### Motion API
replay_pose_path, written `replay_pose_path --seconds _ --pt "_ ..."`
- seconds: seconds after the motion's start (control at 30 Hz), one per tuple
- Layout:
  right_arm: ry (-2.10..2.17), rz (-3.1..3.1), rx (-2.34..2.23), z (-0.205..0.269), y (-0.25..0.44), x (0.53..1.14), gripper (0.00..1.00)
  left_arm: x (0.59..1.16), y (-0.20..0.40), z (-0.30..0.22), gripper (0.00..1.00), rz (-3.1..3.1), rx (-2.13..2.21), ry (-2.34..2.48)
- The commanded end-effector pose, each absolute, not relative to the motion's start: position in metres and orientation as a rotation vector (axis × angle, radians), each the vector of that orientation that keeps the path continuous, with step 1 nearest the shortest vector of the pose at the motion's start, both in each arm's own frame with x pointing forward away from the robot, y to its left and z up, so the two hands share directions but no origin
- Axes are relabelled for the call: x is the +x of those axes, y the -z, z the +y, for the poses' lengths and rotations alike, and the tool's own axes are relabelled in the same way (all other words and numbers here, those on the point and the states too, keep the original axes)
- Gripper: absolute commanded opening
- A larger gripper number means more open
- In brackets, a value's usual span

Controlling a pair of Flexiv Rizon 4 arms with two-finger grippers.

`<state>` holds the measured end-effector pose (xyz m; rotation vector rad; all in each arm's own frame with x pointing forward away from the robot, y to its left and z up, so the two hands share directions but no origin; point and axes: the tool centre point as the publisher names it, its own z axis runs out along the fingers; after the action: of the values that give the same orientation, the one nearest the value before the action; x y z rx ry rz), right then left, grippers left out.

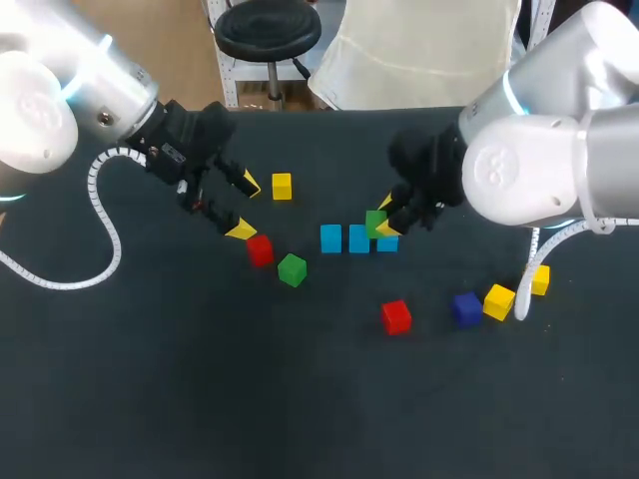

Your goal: Place the blue cubes, place green cubes on the blue cubes, place the yellow cubes on the green cubes, then place the red cubes on the yellow cubes, and place purple cube on the red cubes.

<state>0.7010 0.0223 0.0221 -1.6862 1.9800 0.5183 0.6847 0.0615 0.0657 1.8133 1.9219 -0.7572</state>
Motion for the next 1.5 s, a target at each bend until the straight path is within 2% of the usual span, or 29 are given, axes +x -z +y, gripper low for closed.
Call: replay_pose_path --seconds 0.03,0.67,0.83,1.0,1.2,1.33,1.47,1.5 --pt "-0.522 1.979 -1.686 0.0225 -0.0218 0.7028 0.02 0.6844 -0.065 0.0626 1.0 1.917 1.814 0.757" --pt "-0.539 1.98 -1.683 0.0231 -0.0204 0.7032 0.17 0.6844 -0.065 0.0626 1.0 1.917 1.814 0.757" --pt "-0.543 1.98 -1.682 0.0231 -0.0203 0.7031 0.27 0.6844 -0.065 0.0626 1.0 1.917 1.814 0.757" --pt "-0.543 1.981 -1.68 0.0227 -0.0204 0.7032 0.29 0.6844 -0.065 0.0626 1.0 1.917 1.814 0.757" --pt "-0.544 1.983 -1.68 0.0224 -0.0206 0.7033 0.37 0.6844 -0.065 0.0626 1.0 1.917 1.814 0.757" --pt "-0.549 1.983 -1.679 0.0223 -0.0206 0.7032 0.46 0.6844 -0.065 0.0626 1.0 1.917 1.814 0.757" --pt "-0.553 1.983 -1.677 0.0222 -0.0205 0.7032 0.51 0.6844 -0.065 0.0626 1.0 1.917 1.814 0.757" --pt "-0.554 1.982 -1.677 0.0221 -0.0204 0.7032 0.6 0.6844 -0.065 0.0626 1.0 1.917 1.814 0.757"
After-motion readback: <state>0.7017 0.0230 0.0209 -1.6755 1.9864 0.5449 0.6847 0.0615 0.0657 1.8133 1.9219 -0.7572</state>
